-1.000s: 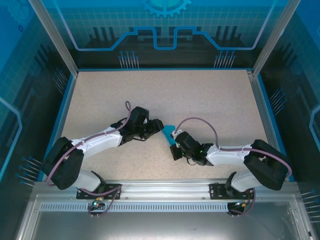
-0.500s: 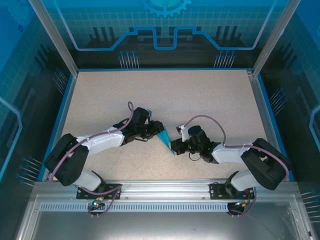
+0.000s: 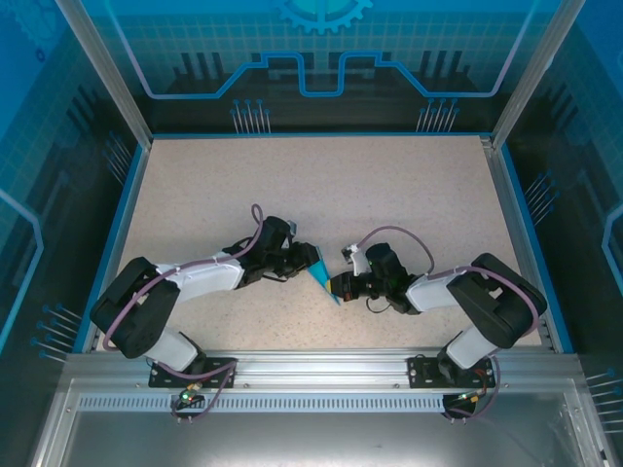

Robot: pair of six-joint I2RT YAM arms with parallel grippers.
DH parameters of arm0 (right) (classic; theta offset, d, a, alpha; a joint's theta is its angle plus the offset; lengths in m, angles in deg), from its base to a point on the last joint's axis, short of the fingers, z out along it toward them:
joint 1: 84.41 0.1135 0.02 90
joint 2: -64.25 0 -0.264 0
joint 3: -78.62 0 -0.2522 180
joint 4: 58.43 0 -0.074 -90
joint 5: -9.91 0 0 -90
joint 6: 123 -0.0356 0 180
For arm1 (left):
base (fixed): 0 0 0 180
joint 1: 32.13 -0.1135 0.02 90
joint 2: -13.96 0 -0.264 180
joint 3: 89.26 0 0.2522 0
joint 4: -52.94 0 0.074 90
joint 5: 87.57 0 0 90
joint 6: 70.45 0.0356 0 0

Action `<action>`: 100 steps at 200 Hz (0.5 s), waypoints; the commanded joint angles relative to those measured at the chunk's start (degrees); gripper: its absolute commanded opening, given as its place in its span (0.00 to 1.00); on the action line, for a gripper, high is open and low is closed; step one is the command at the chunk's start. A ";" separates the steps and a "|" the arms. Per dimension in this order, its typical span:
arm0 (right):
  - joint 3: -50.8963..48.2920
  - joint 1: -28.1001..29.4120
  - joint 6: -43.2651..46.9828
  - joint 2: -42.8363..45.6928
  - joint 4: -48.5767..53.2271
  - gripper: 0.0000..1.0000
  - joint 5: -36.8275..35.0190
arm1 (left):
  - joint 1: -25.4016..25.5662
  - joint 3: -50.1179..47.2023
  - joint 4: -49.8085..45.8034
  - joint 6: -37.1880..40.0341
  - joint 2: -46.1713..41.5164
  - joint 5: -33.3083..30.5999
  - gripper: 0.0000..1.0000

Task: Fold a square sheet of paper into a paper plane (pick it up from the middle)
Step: Fold the wing for the fifth time at the center of the table.

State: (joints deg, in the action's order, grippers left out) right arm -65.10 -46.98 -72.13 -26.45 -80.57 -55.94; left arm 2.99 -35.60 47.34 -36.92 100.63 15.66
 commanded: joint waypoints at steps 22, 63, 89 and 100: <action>1.27 -3.35 -4.09 -5.22 -6.20 0.01 7.26 | 0.41 -2.83 4.81 2.20 -0.41 3.34 0.33; 1.07 -4.59 -7.63 -9.35 -11.78 0.01 10.01 | 0.58 -4.12 9.38 3.21 0.72 5.85 0.34; 0.84 -5.52 -8.93 -9.79 -13.24 0.01 11.21 | 0.74 -4.00 11.45 3.51 1.92 6.85 0.34; 1.05 -5.94 -9.60 -9.77 -13.75 0.02 12.11 | 0.80 -3.66 11.85 3.84 2.60 7.27 0.34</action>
State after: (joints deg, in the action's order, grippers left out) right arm -64.70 -51.42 -79.59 -35.69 -90.47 -46.94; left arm 3.31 -39.09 55.65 -35.35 101.57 20.47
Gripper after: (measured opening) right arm 0.043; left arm 0.341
